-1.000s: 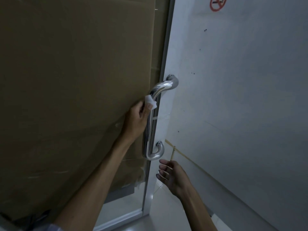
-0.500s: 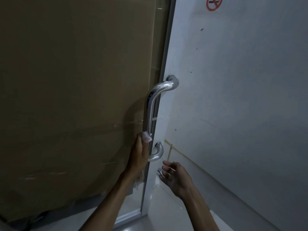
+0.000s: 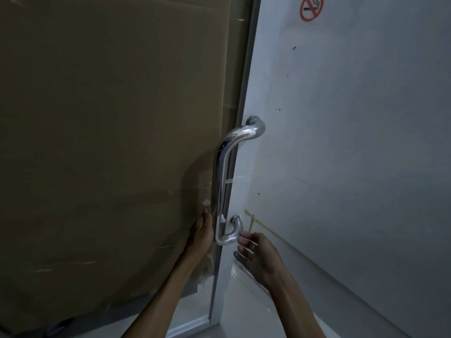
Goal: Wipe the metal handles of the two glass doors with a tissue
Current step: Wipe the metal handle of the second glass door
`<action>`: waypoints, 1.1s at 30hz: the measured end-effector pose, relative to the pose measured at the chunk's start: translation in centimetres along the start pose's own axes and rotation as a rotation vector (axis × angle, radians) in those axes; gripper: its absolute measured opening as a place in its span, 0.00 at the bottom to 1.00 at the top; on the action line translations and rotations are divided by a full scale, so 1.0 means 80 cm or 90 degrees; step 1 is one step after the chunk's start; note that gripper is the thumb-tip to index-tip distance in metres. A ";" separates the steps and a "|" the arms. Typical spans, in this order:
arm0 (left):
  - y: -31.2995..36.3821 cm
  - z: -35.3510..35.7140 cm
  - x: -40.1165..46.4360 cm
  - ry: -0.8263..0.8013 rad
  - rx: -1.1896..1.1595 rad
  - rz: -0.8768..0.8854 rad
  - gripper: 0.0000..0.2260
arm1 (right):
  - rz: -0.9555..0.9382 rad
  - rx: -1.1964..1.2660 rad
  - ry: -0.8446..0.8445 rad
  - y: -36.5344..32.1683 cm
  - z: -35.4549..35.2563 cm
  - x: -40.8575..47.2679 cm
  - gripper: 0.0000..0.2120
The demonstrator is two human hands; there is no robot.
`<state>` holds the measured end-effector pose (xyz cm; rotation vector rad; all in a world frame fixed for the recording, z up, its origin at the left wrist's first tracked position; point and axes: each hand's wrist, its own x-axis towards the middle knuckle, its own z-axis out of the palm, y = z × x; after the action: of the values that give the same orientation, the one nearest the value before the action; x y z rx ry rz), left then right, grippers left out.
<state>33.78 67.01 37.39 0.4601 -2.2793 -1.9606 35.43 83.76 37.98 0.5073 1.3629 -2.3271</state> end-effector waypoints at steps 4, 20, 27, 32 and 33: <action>0.071 0.000 -0.006 0.013 0.041 0.055 0.12 | 0.002 0.007 -0.001 -0.004 0.004 0.001 0.12; 0.309 -0.005 -0.021 0.088 0.628 0.405 0.17 | 0.002 0.030 -0.009 -0.015 -0.002 -0.003 0.10; 0.321 0.061 -0.018 0.243 0.994 0.440 0.19 | 0.011 0.037 -0.030 -0.034 0.006 0.002 0.11; 0.305 0.094 -0.020 0.397 0.859 0.549 0.17 | -0.053 0.010 -0.033 -0.077 -0.027 0.013 0.11; 0.303 0.099 -0.016 0.411 0.802 0.581 0.14 | -0.079 -0.013 -0.035 -0.090 -0.034 0.014 0.11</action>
<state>28.95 77.98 59.94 0.0246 -2.2638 0.1310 31.13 89.22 41.46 0.3587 1.4276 -2.4032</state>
